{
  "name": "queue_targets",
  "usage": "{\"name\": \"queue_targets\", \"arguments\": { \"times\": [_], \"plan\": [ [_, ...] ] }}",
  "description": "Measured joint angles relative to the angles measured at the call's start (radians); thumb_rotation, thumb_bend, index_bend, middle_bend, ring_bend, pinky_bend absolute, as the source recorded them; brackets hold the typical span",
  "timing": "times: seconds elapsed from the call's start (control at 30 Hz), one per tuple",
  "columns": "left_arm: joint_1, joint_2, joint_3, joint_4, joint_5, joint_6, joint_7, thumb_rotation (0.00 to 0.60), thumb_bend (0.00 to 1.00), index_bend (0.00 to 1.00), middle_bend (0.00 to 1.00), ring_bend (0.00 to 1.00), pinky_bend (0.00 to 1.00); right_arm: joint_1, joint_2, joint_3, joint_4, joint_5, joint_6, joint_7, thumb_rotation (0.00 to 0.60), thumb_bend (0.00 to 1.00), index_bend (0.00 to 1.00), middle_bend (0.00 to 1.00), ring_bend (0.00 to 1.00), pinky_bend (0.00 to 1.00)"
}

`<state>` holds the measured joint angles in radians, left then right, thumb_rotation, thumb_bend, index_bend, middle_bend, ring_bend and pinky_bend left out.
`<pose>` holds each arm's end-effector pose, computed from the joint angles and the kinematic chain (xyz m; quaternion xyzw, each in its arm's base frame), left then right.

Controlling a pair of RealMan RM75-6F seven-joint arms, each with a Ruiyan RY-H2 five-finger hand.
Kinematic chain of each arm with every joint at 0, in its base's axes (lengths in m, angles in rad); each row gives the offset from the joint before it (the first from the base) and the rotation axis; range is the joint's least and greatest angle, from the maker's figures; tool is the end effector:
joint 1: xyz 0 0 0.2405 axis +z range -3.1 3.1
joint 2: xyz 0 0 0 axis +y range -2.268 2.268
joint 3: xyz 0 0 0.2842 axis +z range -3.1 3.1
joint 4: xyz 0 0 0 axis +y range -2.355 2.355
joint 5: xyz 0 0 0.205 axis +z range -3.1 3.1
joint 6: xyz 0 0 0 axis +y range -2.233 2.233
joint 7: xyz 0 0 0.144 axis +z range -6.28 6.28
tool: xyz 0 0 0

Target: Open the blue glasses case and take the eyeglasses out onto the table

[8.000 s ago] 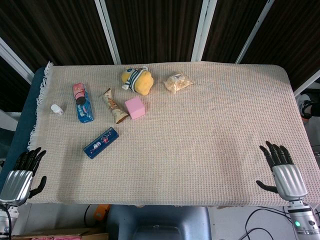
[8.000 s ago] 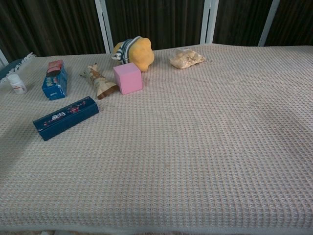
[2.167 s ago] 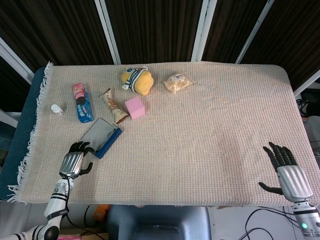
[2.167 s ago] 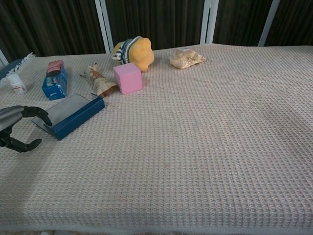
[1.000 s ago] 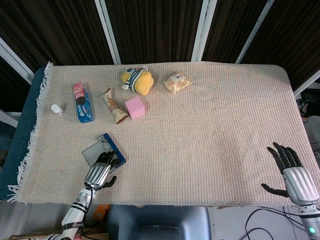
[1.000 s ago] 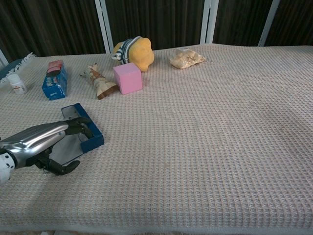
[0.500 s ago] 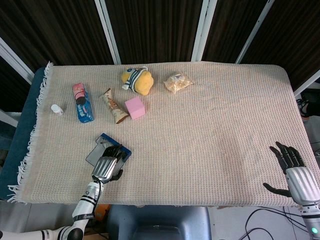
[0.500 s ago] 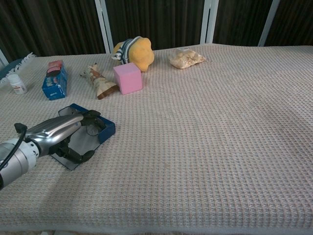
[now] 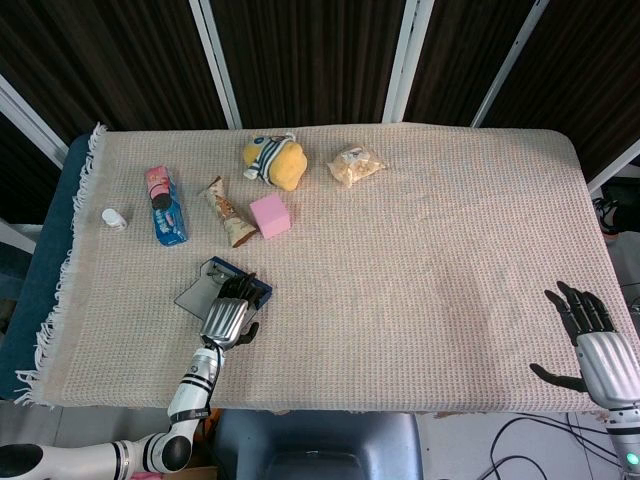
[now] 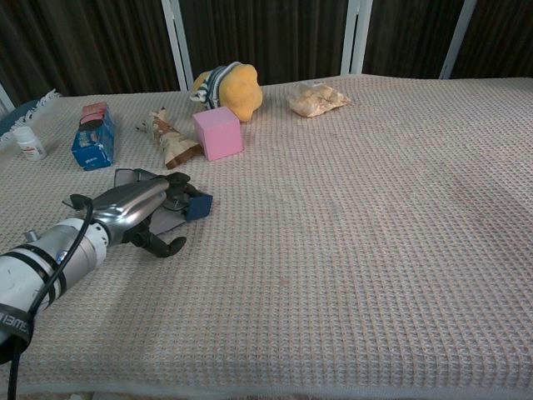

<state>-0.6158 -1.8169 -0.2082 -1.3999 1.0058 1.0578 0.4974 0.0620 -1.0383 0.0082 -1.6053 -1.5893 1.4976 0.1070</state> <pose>-0.1773 0.3184 -0.0820 -0.6890 -0.4577 -0.3512 0.4386 -0.3352 -0.1664 0.1952 0.6164 -0.3913 0.3931 0.5590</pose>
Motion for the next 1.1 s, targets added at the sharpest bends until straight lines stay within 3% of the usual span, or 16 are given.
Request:
{"name": "queue_targets", "arguments": {
  "times": [0.43,0.8,1.1],
  "plan": [
    [-0.009,0.002,0.004,-0.01,-0.021,0.011,0.017,0.6,0.37,0.19,0.0,0.0,0.05,-0.001,0.001,0.0,-0.002,-0.006,0.002,0.002,0.6,0.2,0.0,0.0,0.0,0.0],
    [-0.012,0.016,0.027,-0.094,-0.036,0.036,0.068,0.6,0.37,0.19,0.0,0.0,0.05,-0.001,0.007,-0.002,0.002,-0.013,0.006,0.023,0.6,0.2,0.0,0.0,0.0,0.0],
    [-0.046,-0.021,0.0,-0.046,-0.066,0.036,0.094,0.6,0.37,0.19,0.0,0.0,0.05,-0.007,0.013,-0.003,0.007,-0.02,0.019,0.041,0.6,0.2,0.0,0.0,0.0,0.0]
  ]
}}
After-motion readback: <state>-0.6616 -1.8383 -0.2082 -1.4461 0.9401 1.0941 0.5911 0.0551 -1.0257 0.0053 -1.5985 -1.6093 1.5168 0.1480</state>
